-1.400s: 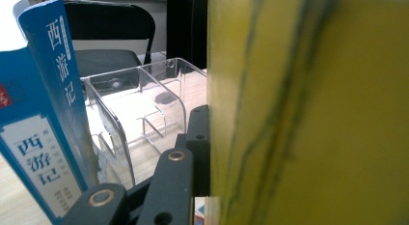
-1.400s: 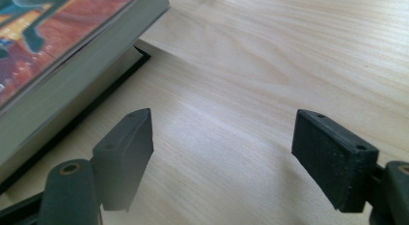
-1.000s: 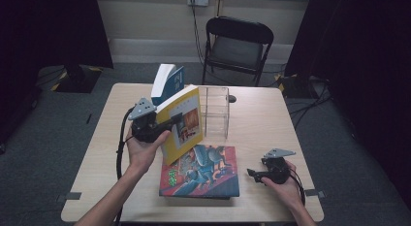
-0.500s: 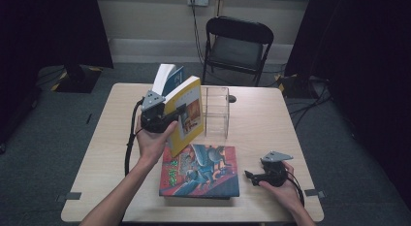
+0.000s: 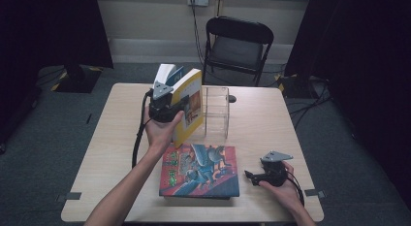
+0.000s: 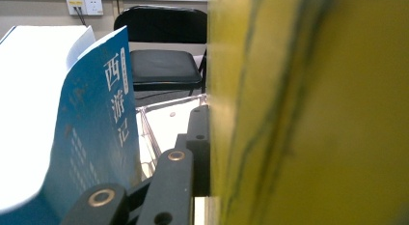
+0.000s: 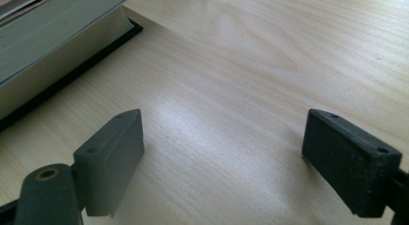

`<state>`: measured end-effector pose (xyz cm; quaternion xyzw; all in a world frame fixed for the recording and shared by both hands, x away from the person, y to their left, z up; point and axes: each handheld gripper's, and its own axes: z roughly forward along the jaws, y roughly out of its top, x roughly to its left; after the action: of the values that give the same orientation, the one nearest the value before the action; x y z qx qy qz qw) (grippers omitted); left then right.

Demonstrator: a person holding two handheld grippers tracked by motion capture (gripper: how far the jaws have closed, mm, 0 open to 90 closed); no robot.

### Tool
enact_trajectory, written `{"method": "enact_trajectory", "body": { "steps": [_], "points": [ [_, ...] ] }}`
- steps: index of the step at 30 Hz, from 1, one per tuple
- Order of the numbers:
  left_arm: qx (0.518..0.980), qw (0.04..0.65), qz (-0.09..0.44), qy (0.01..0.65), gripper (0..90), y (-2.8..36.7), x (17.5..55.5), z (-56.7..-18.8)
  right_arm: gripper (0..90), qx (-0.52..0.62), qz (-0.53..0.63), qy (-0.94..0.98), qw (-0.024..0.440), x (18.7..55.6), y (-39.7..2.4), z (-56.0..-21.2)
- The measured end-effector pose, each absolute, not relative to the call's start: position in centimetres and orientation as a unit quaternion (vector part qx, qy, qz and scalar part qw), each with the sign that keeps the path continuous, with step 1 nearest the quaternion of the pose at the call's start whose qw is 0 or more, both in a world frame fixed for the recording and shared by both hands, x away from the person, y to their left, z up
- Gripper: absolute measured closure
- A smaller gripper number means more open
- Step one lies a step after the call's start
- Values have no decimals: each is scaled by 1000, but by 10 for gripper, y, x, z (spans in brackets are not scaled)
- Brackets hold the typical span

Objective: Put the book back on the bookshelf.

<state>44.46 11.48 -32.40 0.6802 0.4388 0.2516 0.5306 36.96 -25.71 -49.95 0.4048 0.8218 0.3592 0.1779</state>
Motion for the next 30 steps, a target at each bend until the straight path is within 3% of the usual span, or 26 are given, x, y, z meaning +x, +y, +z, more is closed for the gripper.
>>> {"method": "enact_trajectory", "body": {
  "steps": [30],
  "points": [
    [668,510,276,465,757,86,481,-364,146,404,360,822,177,370,-257,-500]
  ]
}}
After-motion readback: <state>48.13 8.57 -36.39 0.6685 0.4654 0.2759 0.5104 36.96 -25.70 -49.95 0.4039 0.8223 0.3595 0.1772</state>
